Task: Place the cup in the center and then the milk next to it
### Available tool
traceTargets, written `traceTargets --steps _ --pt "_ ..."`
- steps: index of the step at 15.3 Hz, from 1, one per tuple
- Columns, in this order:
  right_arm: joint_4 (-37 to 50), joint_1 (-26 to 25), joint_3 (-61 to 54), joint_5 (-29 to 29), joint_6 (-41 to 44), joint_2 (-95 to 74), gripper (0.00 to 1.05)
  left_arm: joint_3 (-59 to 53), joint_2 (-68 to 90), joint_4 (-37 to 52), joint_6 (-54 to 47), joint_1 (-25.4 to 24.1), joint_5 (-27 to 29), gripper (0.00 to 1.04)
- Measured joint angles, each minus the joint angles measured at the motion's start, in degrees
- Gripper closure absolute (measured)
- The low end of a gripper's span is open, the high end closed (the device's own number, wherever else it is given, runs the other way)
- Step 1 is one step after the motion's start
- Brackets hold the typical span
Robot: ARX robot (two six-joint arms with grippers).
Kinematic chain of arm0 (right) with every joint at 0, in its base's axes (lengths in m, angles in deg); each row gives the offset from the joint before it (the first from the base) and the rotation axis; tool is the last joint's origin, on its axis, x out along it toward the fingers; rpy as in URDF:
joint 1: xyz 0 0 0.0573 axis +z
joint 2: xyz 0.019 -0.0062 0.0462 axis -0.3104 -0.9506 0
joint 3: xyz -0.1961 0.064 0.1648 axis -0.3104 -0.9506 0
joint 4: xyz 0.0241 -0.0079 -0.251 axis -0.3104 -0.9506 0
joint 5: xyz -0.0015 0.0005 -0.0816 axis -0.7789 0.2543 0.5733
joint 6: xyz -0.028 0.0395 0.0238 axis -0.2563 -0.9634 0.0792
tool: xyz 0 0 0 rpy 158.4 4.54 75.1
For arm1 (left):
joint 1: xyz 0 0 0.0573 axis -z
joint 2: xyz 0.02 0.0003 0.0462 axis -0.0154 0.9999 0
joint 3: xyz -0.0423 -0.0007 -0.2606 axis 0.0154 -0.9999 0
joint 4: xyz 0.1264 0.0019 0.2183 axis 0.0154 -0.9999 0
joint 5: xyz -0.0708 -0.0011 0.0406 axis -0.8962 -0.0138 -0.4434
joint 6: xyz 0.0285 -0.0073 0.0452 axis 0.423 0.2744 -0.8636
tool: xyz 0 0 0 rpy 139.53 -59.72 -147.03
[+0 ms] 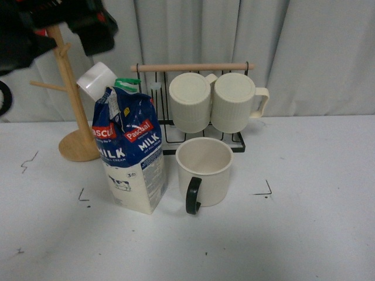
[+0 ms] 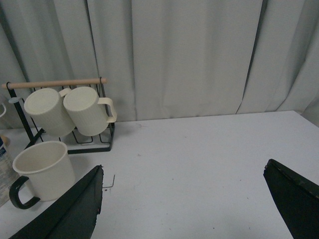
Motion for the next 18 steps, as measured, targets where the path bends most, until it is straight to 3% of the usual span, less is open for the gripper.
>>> traceTargets --steps 1,2,3,5,9,11,18 --pt "0.0 0.0 0.0 0.0 0.0 0.0 0.06 -0.6 -3.5 -1.0 0.5 -1.3 -1.0 0.07" --pt "0.0 0.0 0.0 0.0 0.0 0.0 0.06 -2.9 -7.1 2.8 -1.7 -2.1 2.2 0.12" --pt "0.0 0.0 0.0 0.0 0.0 0.0 0.06 -6.8 -12.5 2.5 -5.9 -4.3 5.8 0.25" --pt "0.0 0.0 0.0 0.0 0.0 0.0 0.06 -15.9 -20.8 4.6 -11.3 -8.2 5.8 0.52" --pt "0.0 0.0 0.0 0.0 0.0 0.0 0.06 -26.2 -28.7 5.7 -12.7 -9.8 3.1 1.01" --pt "0.0 0.0 0.0 0.0 0.0 0.0 0.06 -30.2 -33.7 4.7 -12.8 -14.3 -0.3 1.03" --pt "0.0 0.0 0.0 0.0 0.0 0.0 0.06 -37.0 -48.6 -3.6 -12.8 -13.8 -1.1 1.03"
